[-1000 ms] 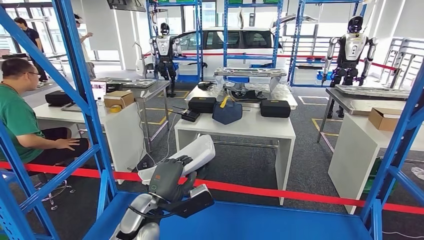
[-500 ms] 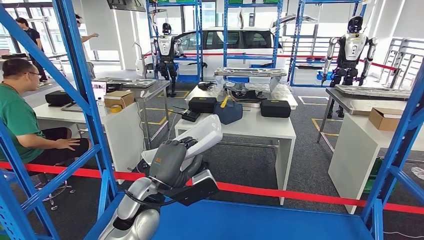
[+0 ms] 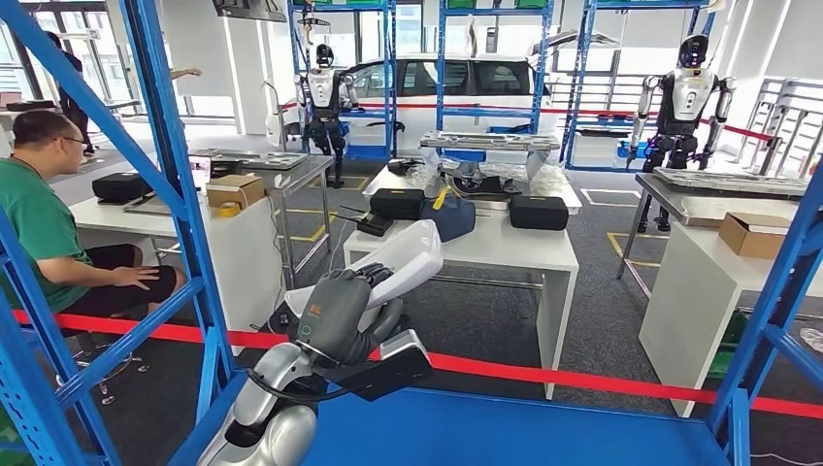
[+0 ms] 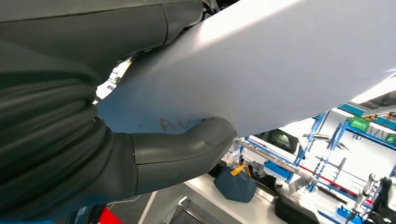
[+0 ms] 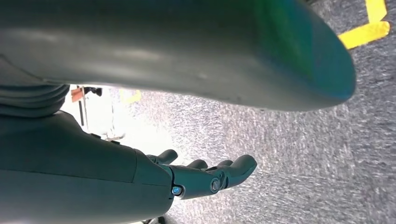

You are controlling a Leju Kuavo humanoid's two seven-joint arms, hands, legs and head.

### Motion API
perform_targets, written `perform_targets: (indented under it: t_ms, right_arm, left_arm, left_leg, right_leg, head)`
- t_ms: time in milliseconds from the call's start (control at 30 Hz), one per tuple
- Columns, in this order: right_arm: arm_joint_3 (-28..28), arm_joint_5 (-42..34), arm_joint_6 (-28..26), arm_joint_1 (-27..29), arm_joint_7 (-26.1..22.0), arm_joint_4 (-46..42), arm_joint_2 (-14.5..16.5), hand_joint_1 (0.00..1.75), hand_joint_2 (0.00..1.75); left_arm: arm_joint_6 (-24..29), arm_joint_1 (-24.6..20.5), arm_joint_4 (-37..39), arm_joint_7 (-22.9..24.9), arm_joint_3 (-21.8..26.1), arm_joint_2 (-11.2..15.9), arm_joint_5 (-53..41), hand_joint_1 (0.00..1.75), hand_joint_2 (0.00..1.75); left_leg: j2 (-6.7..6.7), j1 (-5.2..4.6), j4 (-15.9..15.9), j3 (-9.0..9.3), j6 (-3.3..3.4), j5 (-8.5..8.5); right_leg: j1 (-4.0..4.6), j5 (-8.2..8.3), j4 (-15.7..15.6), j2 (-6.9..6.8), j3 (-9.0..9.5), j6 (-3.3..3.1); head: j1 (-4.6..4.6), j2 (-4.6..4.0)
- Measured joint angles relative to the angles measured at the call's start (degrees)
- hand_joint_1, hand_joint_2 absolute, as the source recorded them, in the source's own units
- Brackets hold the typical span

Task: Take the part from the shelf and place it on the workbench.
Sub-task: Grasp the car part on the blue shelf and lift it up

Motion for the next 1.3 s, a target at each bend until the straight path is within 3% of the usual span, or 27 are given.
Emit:
perform_targets:
  t_ms: [67,200,233,300,367,400,433,467,533,567,633,700,733,767,867,900,933,1000,1067,1100,1200,1233,1300]
  right_arm:
    - [0.0,0.0,-0.1,-0.1,0.0,0.0,-0.1,0.0,0.0]
    - [-0.1,0.1,-0.2,-0.1,0.0,0.0,0.0,0.0,0.0]
    - [-0.1,0.1,-0.3,-0.1,0.0,0.0,0.0,0.0,0.0]
    - [-0.3,0.0,-0.3,-0.1,0.0,0.0,0.0,0.0,0.0]
    - [-0.5,-0.3,-0.3,-0.1,0.0,0.0,0.0,0.0,0.0]
    - [-0.6,-0.5,-0.3,-0.1,0.0,0.0,0.0,0.0,0.0]
    - [-0.7,-0.6,-0.3,-0.1,0.0,0.0,0.0,0.0,0.0]
    - [-0.8,-0.8,-0.3,-0.1,0.0,0.0,0.0,0.0,0.0]
    - [-1.0,-1.0,-0.3,-0.1,0.0,0.0,0.1,0.0,0.0]
    - [-1.0,-1.0,-0.3,-0.1,0.0,0.0,0.2,0.0,0.0]
    - [-1.1,-1.1,-0.3,-0.1,0.0,0.0,0.4,0.0,0.0]
    - [-1.2,-1.1,-0.3,-0.1,0.0,0.0,0.6,0.0,0.0]
    - [-1.2,-1.1,-0.3,0.0,0.0,0.0,0.7,0.0,0.0]
    - [-1.2,-1.1,-0.3,0.0,0.0,0.0,0.8,0.0,0.0]
    - [-1.3,-1.1,-0.3,0.0,0.0,0.0,0.7,0.0,0.0]
    - [-1.4,-1.1,-0.3,0.1,0.0,0.0,0.7,0.0,0.0]
    - [-1.4,-1.1,-0.3,0.1,0.0,0.0,0.7,0.0,0.0]
    - [-1.5,-1.1,-0.3,0.1,0.0,0.0,0.7,0.0,0.0]
    - [-1.5,-0.8,-0.3,0.0,0.0,0.0,0.7,0.0,0.0]
    - [-1.5,-0.6,-0.3,0.0,0.0,0.0,0.7,0.0,0.0]
    - [-1.5,-0.1,-0.1,0.0,0.0,0.0,0.7,0.0,0.0]
    - [-1.5,0.0,0.0,0.0,0.0,0.0,0.7,0.0,0.0]
    - [-1.5,0.1,0.1,0.0,0.0,0.0,0.7,0.0,0.0]
  left_arm:
    - [0.2,-0.2,0.4,-0.1,0.0,-0.5,0.1,1.75,1.75]
    - [0.3,-0.4,1.0,-0.1,0.0,-1.1,0.4,1.75,1.75]
    - [0.4,-0.4,1.2,-0.1,0.0,-1.2,0.3,1.75,1.75]
    - [0.5,-0.5,1.6,-0.2,0.0,-1.3,0.3,1.75,1.75]
    - [0.5,-0.4,2.2,-0.2,0.0,-1.6,0.1,1.75,1.75]
    - [0.5,-0.4,2.5,-0.2,0.0,-1.7,0.0,1.75,1.75]
    - [0.5,-0.4,2.7,-0.2,0.0,-1.9,-0.1,1.75,1.75]
    - [0.5,-0.5,2.9,-0.3,0.0,-2.2,-0.1,1.75,1.75]
    - [0.4,-0.7,3.0,-0.3,0.0,-2.9,-0.2,1.75,1.75]
    - [0.4,-0.8,3.0,-0.3,0.0,-3.3,-0.2,1.75,1.75]
    - [0.3,-0.9,3.2,-0.3,-0.1,-3.9,-0.1,1.75,1.75]
    - [0.3,-1.0,3.6,-0.2,-0.1,-4.3,0.2,1.75,1.75]
    - [0.3,-1.1,3.8,-0.2,-0.1,-4.5,0.5,1.75,1.75]
    - [0.3,-1.2,3.9,-0.2,-0.1,-4.7,0.7,1.75,1.75]
    - [0.3,-1.3,4.6,-0.3,-0.2,-5.0,0.9,1.75,1.75]
    - [0.3,-1.2,4.8,-0.2,-0.2,-5.0,1.0,1.75,1.75]
    - [0.4,-1.2,5.0,-0.1,-0.3,-5.0,1.2,1.75,1.75]
    - [0.4,-1.3,5.3,0.2,-0.4,-5.0,1.7,1.75,1.75]
    - [0.6,-1.5,5.4,0.7,-0.5,-5.1,2.0,1.75,1.75]
    - [0.7,-1.6,5.4,0.9,-0.5,-5.2,1.9,1.75,1.75]
    - [0.9,-1.7,5.6,1.1,-0.5,-4.9,1.5,1.75,1.75]
    - [1.0,-1.8,5.6,1.1,-0.5,-4.8,1.4,1.75,1.75]
    - [1.0,-1.8,5.8,1.2,-0.5,-4.4,1.2,1.75,1.75]
  left_leg:
    - [-0.05,-0.12,0.6,-0.29,-0.62,-0.15]
    - [-0.08,-0.27,1.4,-1.02,-1.91,-0.28]
    - [-0.05,-0.19,2.5,-1.56,-2.28,-1.25]
    - [0.01,0.17,8.2,-3.83,-3.11,-5.27]
    - [0.03,0.51,15.1,-6.18,-3.6,-8.91]
    - [0.03,0.6,16.9,-6.47,-3.67,-9.49]
    - [0.03,0.63,16.2,-5.54,-3.56,-8.91]
    - [0.01,0.59,13.5,-3.56,-3.27,-7.61]
    - [0.04,0.29,5.1,1.84,-2.3,-5.21]
    - [0.11,0.07,2.2,3.66,-1.95,-4.55]
    - [0.25,-0.33,0.1,4.75,-1.63,-4.21]
    - [0.34,-0.24,-0.9,4.69,-1.16,-3.31]
    - [0.44,-0.08,-1.4,4.59,-0.77,-2.73]
    - [0.55,0.12,-1.9,4.38,-0.44,-2.1]
    - [0.72,0.2,-1.9,2.96,-0.14,-0.98]
    - [0.77,0.24,-1.7,2.41,-0.21,-0.72]
    - [0.81,0.31,-1.4,1.83,-0.34,-0.5]
    - [0.85,0.56,-0.3,0.55,-0.73,-0.27]
    - [0.79,0.58,0.9,-0.65,-1.34,-0.19]
    - [0.7,0.49,1.4,-1.06,-1.66,-0.12]
    - [0.46,0.42,2.0,-1.74,-2.6,0.17]
    - [0.42,0.5,2.7,-2.19,-2.99,-0.61]
    - [0.36,0.74,7.3,-3.99,-3.71,-4.52]
  right_leg:
    - [0.22,1.81,-5.0,0.06,2.49,-0.45]
    - [0.19,2.25,-5.6,0.3,2.11,-1.9]
    - [0.08,2.5,-5.7,0.26,1.91,-2.3]
    - [0.01,3.01,-5.7,0.2,1.34,-2.88]
    - [0.06,3.48,-5.7,0.15,0.63,-3.04]
    - [0.1,3.74,-5.7,0.12,0.3,-3.04]
    - [0.17,3.99,-5.7,0.12,0.0,-3.02]
    - [0.26,4.24,-5.7,0.13,-0.26,-2.97]
    - [0.4,4.71,-5.7,0.14,-0.57,-2.74]
    - [0.36,4.98,-5.8,0.13,-0.63,-2.47]
    - [0.15,5.59,-6.1,0.09,-0.7,-1.72]
    - [0.11,5.73,-6.3,0.07,-0.79,-1.06]
    - [0.15,4.94,-5.5,0.08,-1.14,-0.87]
    - [0.21,3.3,-3.6,0.1,-1.95,-0.72]
    - [0.21,-2.96,6.7,0.13,-5.69,-0.22]
    - [0.15,-3.59,8.7,0.11,-6.08,-0.02]
    - [0.05,-3.19,8.5,0.09,-5.38,0.18]
    - [-0.29,-0.76,2.1,-0.01,-0.91,0.66]
    - [-0.22,0.86,-3.5,0.23,2.68,0.43]
    - [-0.16,0.87,-4.6,0.39,3.16,0.01]
    - [-0.24,1.1,-4.6,0.53,2.28,-1.57]
    - [-0.29,1.46,-4.6,0.45,1.93,-2.06]
    - [-0.33,2.32,-4.8,0.28,1.04,-2.78]
  head:
    - [0.0,0.0]
    - [-0.01,0.0]
    - [-0.04,0.0]
    - [-0.09,0.0]
    - [-0.09,0.0]
    - [-0.09,0.0]
    - [-0.09,0.0]
    - [-0.09,0.0]
    - [-0.08,0.0]
    - [-0.09,0.0]
    - [-0.09,0.0]
    - [-0.1,0.0]
    - [-0.09,0.0]
    - [-0.08,0.0]
    - [-0.04,0.0]
    - [-0.04,0.0]
    - [-0.03,0.0]
    - [-0.04,0.0]
    - [-0.02,0.0]
    - [-0.02,0.0]
    - [-0.02,0.0]
    - [-0.04,0.0]
    - [-0.09,0.0]
